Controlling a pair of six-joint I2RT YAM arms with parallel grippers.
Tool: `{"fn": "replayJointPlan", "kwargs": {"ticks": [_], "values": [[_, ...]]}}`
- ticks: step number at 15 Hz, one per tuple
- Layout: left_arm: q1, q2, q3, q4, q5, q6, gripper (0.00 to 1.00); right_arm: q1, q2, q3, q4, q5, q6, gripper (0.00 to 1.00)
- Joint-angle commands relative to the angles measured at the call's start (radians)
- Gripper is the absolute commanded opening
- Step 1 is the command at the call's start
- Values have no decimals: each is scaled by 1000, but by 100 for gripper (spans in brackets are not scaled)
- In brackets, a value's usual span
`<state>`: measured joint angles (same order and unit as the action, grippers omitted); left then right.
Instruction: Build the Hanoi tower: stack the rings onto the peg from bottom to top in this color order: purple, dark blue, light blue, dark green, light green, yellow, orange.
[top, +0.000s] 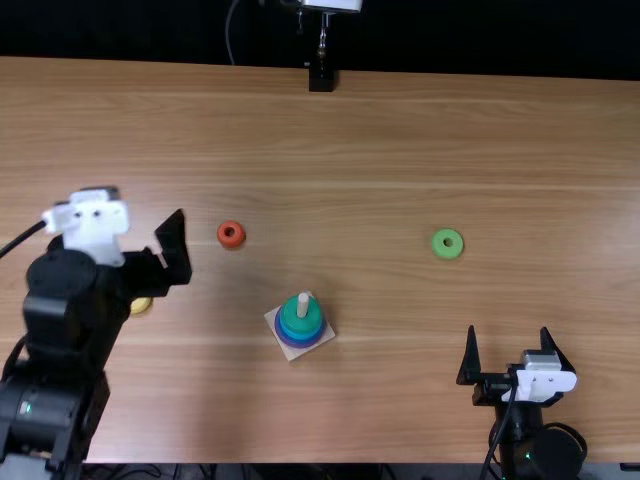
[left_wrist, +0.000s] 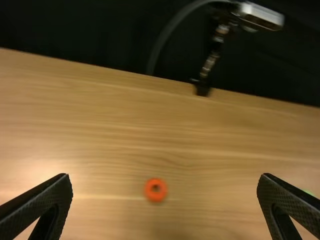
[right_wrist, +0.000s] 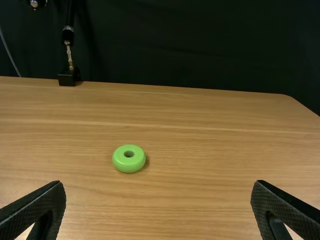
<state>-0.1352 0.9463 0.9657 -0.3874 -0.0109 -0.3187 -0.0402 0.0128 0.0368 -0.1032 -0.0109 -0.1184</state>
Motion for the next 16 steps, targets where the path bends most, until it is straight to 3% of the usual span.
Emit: {"fn": "replayJointPlan", "kwargs": {"ticks": [1,4,5,9,12,15,16], "values": [[20,-101,-70,5,-17,-2,100,-9,-13,-23,1,-2,1,100],[43,-305,-266,-5,-79,4,100,-9,-13,-25,1,-2,1,100],[52,-386,-341,-5,-83,4,100,-9,-13,-25,1,-2,1,100],[77,-639,-607,17,-79,4,100,-10,-13,-23,1,-2,1,100],[68,-828,-828,190,-77,6,100,-9,-13,-25,1,-2,1,100],[68,-928,-923,284,-57,13,100,-9,-13,-25,1,-2,1,100],[68,-946,-926,281,-31,35,100,-10,-13,-25,1,-2,1,100]]}}
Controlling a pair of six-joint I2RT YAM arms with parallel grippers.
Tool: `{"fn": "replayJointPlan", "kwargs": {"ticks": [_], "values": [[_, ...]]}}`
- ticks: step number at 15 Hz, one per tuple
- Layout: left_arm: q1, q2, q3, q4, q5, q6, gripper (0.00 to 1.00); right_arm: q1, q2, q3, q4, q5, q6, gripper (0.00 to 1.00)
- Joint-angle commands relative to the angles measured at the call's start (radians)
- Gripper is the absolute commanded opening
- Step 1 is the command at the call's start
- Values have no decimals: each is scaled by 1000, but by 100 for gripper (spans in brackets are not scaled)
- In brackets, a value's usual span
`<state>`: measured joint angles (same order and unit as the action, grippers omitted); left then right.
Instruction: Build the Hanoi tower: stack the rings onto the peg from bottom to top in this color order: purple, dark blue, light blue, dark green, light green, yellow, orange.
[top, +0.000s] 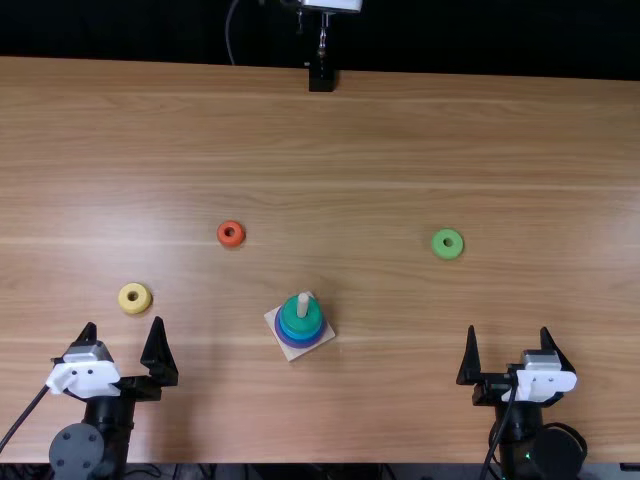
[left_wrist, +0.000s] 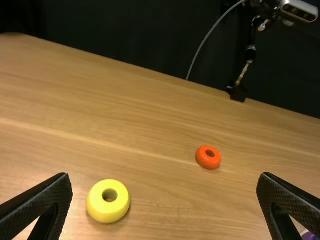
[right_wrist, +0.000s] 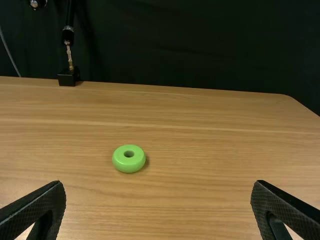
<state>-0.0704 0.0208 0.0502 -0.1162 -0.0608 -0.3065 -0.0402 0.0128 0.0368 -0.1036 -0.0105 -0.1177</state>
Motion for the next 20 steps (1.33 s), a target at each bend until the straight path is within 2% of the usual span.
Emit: {"fn": "replayJointPlan", "kwargs": {"ticks": [1,3,5,8,20], "values": [[3,-21,-23,6,52,51,100,-9,-13,-23,1,-2,0,100],[7,-21,-44,-22,57,95,100,-9,-13,-25,1,-2,0,100],[7,-21,-47,-18,59,108,100,-9,-13,-25,1,-2,0,100],[7,-21,-47,-13,46,108,100,-9,-13,-25,1,-2,0,100],[9,-21,-49,-13,46,106,100,-9,-13,-25,1,-2,0,100]]}}
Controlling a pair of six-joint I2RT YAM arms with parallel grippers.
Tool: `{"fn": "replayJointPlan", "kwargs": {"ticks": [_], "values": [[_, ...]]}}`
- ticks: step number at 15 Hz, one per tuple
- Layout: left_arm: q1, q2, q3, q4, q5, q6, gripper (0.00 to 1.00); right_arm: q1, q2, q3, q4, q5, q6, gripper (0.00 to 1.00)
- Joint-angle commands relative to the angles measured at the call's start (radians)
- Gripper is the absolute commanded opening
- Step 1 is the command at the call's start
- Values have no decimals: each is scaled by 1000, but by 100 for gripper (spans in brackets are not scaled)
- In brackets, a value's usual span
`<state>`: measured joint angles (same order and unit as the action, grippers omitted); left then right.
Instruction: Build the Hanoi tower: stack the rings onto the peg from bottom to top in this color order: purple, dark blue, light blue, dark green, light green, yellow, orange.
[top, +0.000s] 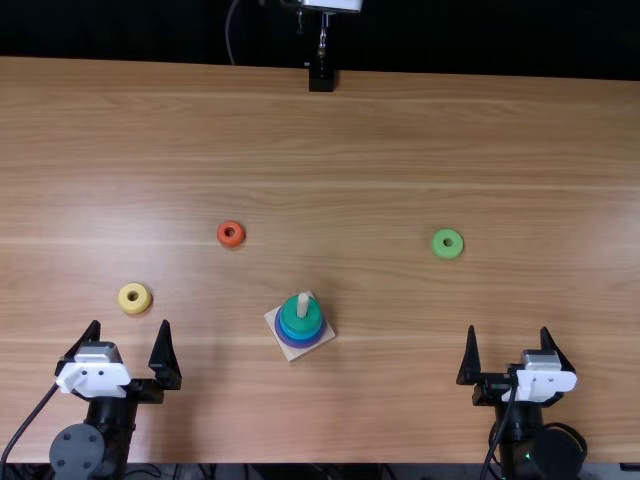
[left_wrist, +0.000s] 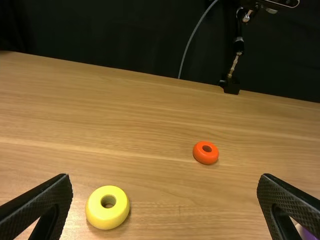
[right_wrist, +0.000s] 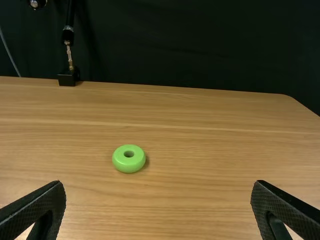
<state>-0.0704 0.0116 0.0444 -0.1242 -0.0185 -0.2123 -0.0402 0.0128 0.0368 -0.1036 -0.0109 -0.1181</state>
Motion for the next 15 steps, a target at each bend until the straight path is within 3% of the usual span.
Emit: {"fn": "replayJointPlan", "kwargs": {"ticks": [1,4,5,12,15], "values": [[9,-12,-43,-3,4,12,100,-9,-13,-25,1,-2,0,100],[9,-12,-43,-5,4,12,100,-9,-13,-25,1,-2,0,100],[9,-12,-43,-3,4,12,100,-9,-13,-23,-1,-11,-2,100],[9,-12,-43,-3,4,12,100,-10,-13,-11,12,-4,-7,100],[11,-12,-43,-5,4,12,100,-9,-10,160,56,-8,-5,100]]}}
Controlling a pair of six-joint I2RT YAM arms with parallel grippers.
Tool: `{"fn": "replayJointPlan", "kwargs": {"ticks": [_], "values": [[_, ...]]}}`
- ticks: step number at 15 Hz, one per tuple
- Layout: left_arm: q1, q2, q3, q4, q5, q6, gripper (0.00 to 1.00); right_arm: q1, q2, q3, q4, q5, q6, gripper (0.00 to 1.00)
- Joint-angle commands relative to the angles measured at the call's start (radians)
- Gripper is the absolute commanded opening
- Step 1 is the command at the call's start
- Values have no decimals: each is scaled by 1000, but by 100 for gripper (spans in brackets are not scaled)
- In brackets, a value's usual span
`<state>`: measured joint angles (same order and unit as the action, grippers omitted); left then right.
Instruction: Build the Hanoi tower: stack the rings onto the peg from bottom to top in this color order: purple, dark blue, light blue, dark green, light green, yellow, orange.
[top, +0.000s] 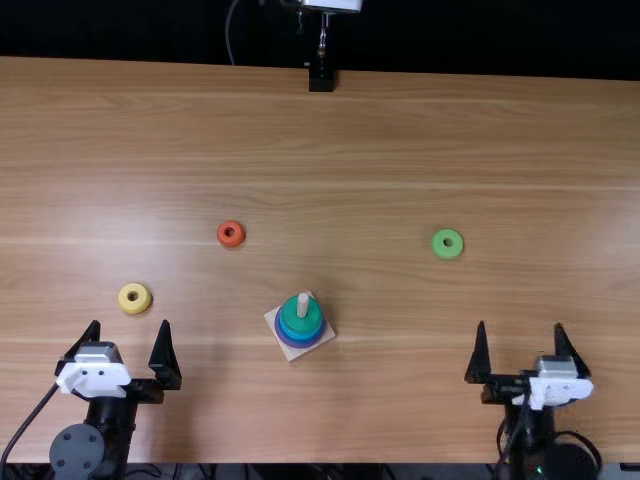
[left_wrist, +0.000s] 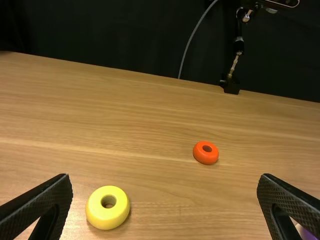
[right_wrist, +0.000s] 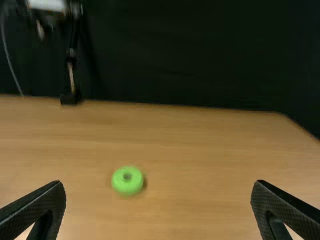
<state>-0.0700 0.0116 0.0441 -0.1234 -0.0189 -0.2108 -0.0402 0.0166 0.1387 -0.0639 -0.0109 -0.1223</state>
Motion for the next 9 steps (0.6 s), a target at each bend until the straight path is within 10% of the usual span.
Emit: {"fn": "replayJointPlan", "kwargs": {"ticks": [1,9], "values": [[9,-12,-43,-4,4,10,100,-7,45,122,17,-8,6,100],[9,-12,-43,-4,4,10,100,5,579,608,0,-9,6,100]]}}
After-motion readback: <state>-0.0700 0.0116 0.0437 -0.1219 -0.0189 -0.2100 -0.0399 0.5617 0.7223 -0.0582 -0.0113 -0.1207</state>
